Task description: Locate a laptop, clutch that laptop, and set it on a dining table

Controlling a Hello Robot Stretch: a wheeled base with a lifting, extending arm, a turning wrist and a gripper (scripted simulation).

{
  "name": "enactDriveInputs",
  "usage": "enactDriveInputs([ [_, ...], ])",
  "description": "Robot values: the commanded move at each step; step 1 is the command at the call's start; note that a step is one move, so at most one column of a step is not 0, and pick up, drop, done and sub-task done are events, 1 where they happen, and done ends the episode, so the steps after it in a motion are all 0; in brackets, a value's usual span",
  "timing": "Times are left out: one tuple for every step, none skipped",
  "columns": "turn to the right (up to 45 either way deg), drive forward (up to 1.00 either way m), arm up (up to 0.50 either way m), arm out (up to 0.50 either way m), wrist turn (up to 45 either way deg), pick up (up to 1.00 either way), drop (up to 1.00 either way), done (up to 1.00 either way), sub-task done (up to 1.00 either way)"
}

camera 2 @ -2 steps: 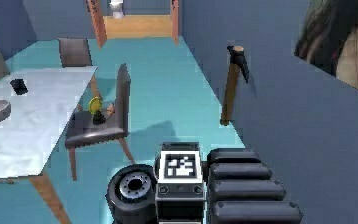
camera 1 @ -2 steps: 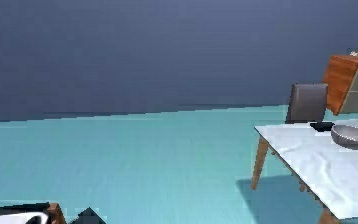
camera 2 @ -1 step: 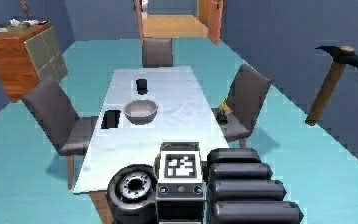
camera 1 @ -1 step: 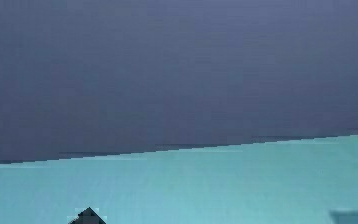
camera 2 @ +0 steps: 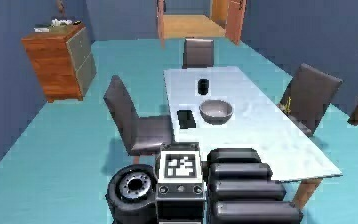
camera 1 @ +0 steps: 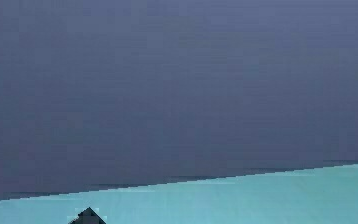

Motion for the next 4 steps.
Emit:
enactDriveInputs([
  [45.0,0.00,0.00,0.00,0.0,0.00,0.00,0.00,0.00],
  [0.0,0.75,0.00,0.00,0.0,0.00,0.00,0.00,0.00],
  [-45.0,0.00,0.00,0.00,0.0,0.00,0.00,0.00,0.00],
  [-45.0,0.00,0.00,0.00,0.0,0.00,0.00,0.00,0.00],
])
